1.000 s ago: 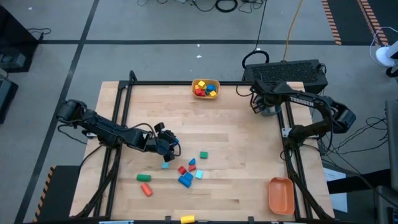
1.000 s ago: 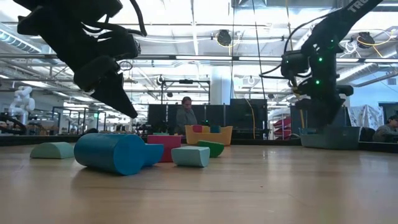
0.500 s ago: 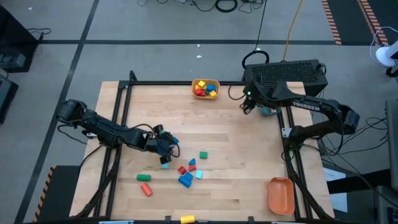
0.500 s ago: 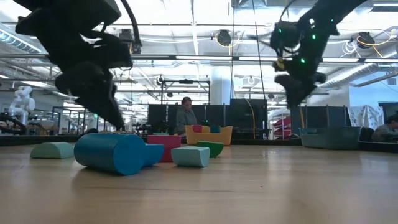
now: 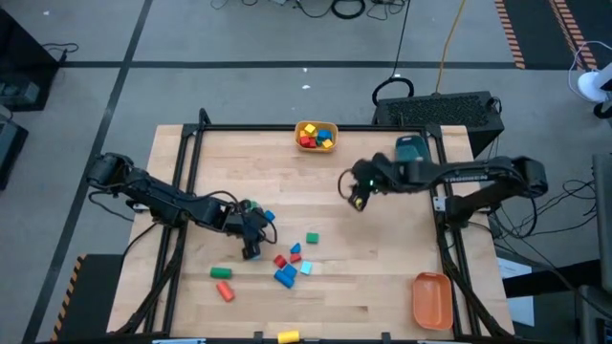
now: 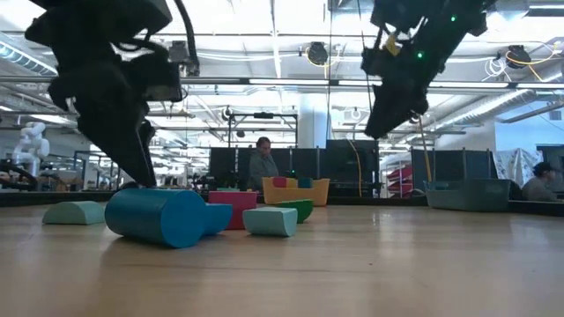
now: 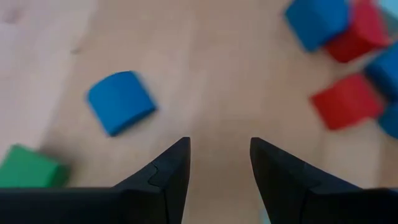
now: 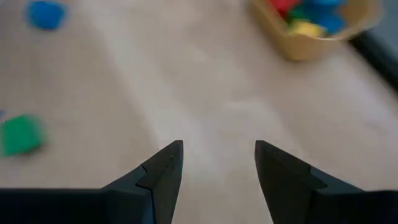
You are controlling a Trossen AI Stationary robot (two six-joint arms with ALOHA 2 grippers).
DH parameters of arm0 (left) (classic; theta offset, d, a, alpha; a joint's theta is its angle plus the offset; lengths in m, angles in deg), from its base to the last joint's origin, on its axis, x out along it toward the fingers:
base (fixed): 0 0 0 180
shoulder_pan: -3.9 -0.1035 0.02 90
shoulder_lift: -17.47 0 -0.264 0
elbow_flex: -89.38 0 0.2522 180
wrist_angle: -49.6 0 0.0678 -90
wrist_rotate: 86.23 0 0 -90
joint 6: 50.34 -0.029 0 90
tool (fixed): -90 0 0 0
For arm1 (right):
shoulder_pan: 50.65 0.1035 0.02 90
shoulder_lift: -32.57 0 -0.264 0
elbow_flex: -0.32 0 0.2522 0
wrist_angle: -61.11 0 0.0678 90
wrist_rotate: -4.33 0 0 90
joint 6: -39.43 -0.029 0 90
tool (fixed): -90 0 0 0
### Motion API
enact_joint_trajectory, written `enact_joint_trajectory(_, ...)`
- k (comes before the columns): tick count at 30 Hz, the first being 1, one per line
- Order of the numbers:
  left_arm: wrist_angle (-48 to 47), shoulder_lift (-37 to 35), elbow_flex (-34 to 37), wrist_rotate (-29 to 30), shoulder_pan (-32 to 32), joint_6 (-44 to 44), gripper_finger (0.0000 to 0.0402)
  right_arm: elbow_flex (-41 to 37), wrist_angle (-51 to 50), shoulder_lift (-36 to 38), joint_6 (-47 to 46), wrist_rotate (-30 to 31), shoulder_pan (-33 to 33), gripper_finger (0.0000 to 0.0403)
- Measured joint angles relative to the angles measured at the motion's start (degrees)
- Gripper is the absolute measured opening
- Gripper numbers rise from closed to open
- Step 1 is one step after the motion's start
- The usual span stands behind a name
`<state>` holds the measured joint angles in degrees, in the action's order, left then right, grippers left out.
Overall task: Sort blocks by size
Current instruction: Put the yellow cylindrical block into the blue bin
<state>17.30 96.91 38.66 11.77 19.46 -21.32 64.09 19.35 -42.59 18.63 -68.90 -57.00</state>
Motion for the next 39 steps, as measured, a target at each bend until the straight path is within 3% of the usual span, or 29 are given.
enact_joint_trajectory(12, 3.08, 0.02, -2.6, -5.26, 9.56, 0.64, 0.0169, -0.01, 22.95, -9.86, -0.11, -4.73, 16.0, 0.0185)
enact_joint_trajectory(19, 12.06, 0.19, -2.6, -3.63, 15.26, -1.24, 0.0169, 0.01, 38.5, -18.23, -0.31, -4.65, 19.02, 0.0185)
enact_joint_trajectory(23, 18.62, 1.92, -2.59, -3.22, 17.28, -0.83, 0.0169, -0.01, 41.3, -21.73, -2.75, -4.61, 19.73, 0.0185)
enact_joint_trajectory(31, 30.5, 10.19, -3.19, 8.48, 26.56, 7.45, 0.0169, -0.01, 41.4, -25.17, -6.5, 2.65, 22.45, 0.0185)
enact_joint_trajectory(39, 30.21, 21.22, -15.93, 14.3, 33.01, 4.53, 0.0169, -0.01, 42.04, -24.98, -8.98, 7.56, 24.53, 0.0185)
